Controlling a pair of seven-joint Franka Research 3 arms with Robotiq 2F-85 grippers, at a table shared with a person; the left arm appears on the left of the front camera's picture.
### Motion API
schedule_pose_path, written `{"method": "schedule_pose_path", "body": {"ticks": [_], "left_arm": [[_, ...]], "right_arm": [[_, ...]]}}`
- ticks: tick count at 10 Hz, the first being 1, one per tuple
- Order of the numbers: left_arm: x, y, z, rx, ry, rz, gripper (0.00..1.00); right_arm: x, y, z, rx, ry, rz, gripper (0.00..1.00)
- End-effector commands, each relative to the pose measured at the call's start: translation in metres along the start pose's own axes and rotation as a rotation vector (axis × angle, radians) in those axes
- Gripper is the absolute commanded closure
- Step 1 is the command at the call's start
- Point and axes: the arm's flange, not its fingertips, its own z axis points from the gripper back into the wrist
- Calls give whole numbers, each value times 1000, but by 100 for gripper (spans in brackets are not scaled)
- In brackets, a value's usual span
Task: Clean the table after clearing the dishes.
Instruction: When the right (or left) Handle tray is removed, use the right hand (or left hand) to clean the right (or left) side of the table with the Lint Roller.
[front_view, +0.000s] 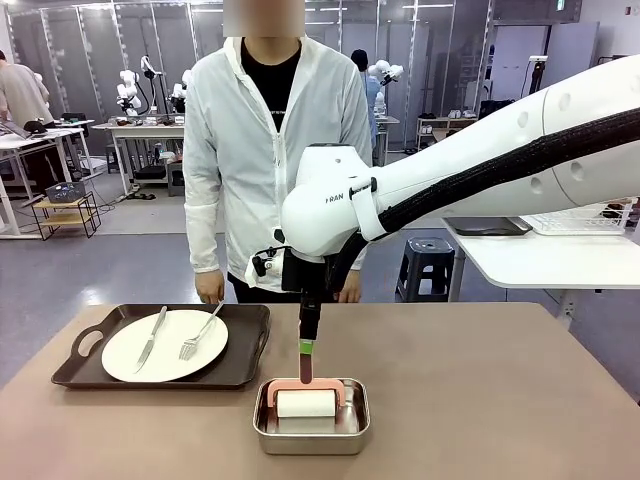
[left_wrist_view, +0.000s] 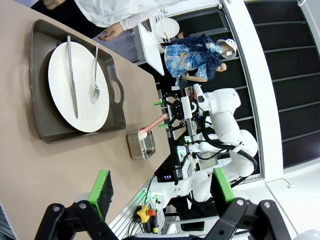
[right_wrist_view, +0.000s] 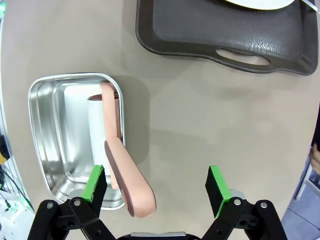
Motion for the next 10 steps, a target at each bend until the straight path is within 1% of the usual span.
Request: {"method": "schedule_pose_path", "body": {"ticks": [1, 2, 3, 4, 5, 6, 7, 8, 9, 10], "left_arm": [[-2, 0, 2, 0, -5, -6, 0], [-2, 0, 2, 0, -5, -6, 0], [-2, 0, 2, 0, -5, -6, 0], [-2, 0, 2, 0, -5, -6, 0], [-2, 0, 2, 0, -5, -6, 0], [-2, 0, 2, 0, -5, -6, 0], [-2, 0, 2, 0, -5, -6, 0], [-2, 0, 2, 0, -5, -6, 0], [-2, 0, 2, 0, -5, -6, 0], [-2, 0, 2, 0, -5, -6, 0]], "right_arm": [[0, 0, 0, 0, 0, 0, 0], [4, -4, 21, -113, 23, -44, 0], [3, -10, 39, -116, -3, -96, 0], [-2, -15, 57, -73, -75, -173, 0], [-11, -16, 75, 10, -171, -188, 0], [-27, -20, 87, 5, -222, -270, 0], [-42, -25, 92, 89, -286, -367, 0], [-71, -34, 102, 174, -363, -461, 0], [-104, -44, 105, 322, -465, -545, 0], [-147, -54, 108, 444, -576, -612, 0]]}}
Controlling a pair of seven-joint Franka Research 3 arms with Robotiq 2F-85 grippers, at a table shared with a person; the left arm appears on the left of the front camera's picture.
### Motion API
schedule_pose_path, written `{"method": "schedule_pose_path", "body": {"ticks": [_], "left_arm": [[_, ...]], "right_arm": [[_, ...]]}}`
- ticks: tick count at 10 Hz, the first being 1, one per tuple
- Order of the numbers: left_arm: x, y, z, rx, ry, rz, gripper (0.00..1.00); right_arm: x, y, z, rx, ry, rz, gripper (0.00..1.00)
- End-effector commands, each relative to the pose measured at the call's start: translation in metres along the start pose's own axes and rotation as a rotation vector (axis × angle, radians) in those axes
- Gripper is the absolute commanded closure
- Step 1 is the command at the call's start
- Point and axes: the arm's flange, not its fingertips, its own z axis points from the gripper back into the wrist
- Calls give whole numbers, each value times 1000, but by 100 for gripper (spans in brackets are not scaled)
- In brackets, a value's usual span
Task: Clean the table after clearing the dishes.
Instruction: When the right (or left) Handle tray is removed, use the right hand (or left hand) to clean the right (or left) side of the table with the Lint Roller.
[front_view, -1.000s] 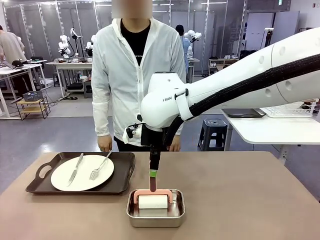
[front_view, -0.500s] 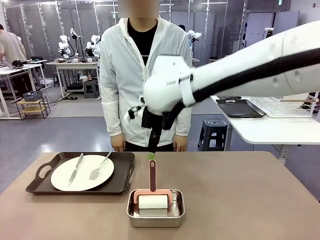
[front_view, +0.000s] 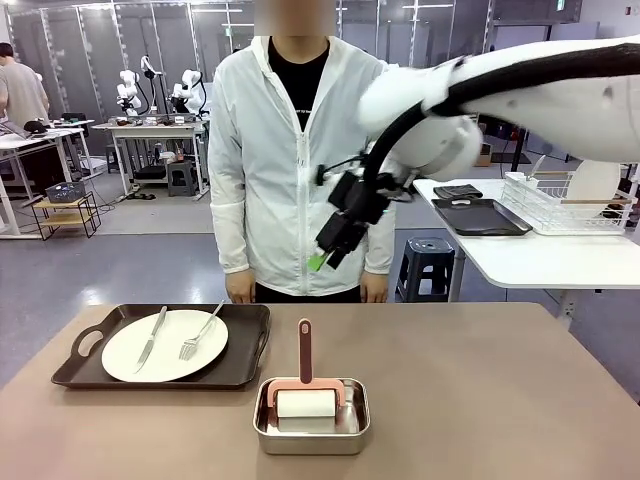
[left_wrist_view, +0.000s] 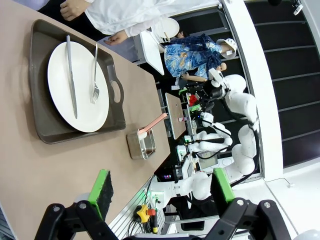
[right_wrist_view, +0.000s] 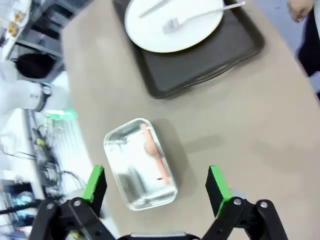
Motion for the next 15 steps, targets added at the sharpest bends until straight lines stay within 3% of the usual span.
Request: {"method": "schedule_pose_path", "body": {"ticks": [1, 4, 6, 9, 12, 15], "left_arm": [[-3, 0, 4, 2, -11, -5, 0], [-3, 0, 4, 2, -11, -5, 0], [-3, 0, 4, 2, -11, -5, 0], [-3, 0, 4, 2, -11, -5, 0], [-3, 0, 4, 2, -11, -5, 0], [-3, 0, 4, 2, -11, -5, 0]], "right_arm": [[-61, -33, 37, 232, -197, -182, 0], [-127, -84, 83, 324, -408, -432, 0], [-192, -118, 123, 341, -523, -616, 0], [-302, -141, 176, 333, -636, -763, 0], [-404, -141, 208, 379, -787, -773, 0], [-469, -126, 218, 408, -945, -826, 0]]}}
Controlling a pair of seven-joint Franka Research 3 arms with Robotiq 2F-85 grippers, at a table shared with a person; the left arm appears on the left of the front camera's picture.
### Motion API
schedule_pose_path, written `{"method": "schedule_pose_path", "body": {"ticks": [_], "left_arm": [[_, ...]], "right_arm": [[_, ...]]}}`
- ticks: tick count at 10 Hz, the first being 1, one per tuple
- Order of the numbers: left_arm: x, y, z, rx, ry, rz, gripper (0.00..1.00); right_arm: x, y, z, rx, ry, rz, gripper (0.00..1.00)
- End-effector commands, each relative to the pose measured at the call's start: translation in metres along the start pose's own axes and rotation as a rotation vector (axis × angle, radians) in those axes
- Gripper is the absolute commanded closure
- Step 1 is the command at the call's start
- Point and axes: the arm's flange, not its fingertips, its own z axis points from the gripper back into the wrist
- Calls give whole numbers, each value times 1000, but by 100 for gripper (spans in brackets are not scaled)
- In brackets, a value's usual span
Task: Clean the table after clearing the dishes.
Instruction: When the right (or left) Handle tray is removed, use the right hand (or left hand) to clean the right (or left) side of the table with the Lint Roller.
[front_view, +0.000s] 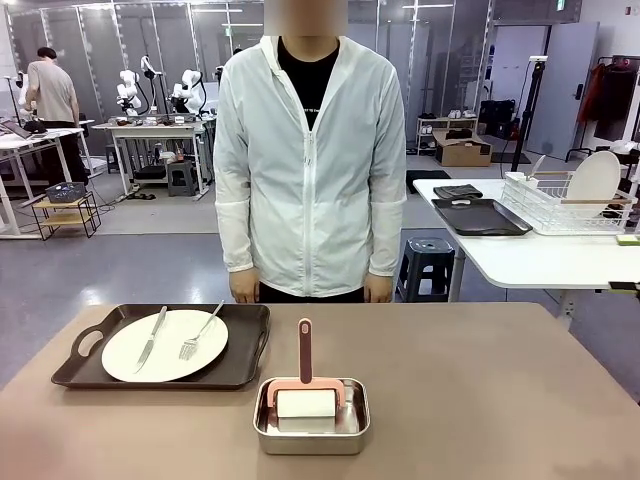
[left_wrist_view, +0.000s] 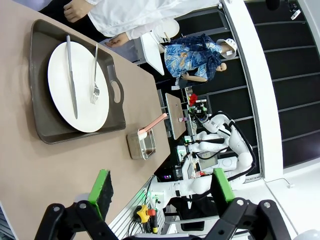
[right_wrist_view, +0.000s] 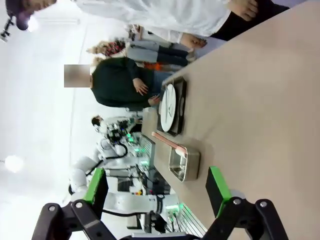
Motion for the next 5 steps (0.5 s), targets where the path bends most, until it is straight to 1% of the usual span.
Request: {"method": "schedule_pose_path", "body": {"ticks": [1, 3, 4, 5], "left_arm": [[-2, 0, 2, 0, -6, -6, 0], [-2, 0, 2, 0, -6, -6, 0], [-2, 0, 2, 0, -6, -6, 0], [-2, 0, 2, 0, -6, -6, 0]], "right_arm": [[-22, -4, 5, 67, -87, 13, 0], [-32, -19, 11, 68, -131, -56, 0], [-30, -20, 7, 43, -134, -85, 0], [-25, -20, 18, 57, -95, -57, 0]]}}
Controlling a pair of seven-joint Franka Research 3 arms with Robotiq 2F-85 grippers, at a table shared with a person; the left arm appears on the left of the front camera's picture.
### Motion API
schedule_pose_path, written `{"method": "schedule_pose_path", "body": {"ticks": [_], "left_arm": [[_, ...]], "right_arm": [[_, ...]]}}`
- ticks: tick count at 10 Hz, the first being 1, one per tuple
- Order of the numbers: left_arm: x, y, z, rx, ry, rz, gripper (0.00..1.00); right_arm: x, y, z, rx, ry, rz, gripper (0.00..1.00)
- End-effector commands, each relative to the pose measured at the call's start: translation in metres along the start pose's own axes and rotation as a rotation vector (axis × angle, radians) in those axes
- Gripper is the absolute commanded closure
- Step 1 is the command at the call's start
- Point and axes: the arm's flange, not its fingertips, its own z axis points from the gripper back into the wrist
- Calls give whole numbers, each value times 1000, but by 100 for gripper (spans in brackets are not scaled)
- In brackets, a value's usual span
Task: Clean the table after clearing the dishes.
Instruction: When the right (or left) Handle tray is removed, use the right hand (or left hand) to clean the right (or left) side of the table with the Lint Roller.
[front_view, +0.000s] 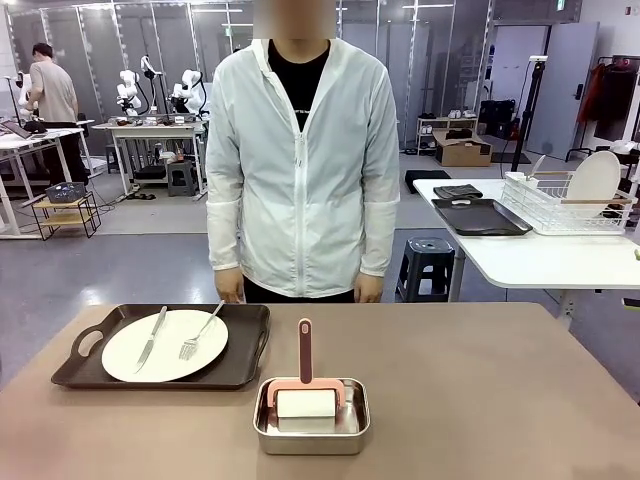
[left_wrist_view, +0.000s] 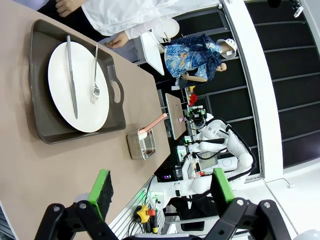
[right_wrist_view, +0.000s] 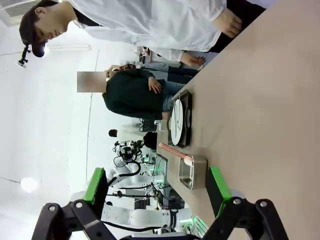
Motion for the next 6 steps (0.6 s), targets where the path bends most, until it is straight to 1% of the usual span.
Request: {"method": "schedule_pose_path", "body": {"ticks": [1, 6], "left_arm": [[-2, 0, 2, 0, -6, -6, 0], [-2, 0, 2, 0, -6, -6, 0]], "right_arm": [[3, 7, 1, 5, 10, 17, 0], [3, 7, 1, 5, 10, 17, 0]]}}
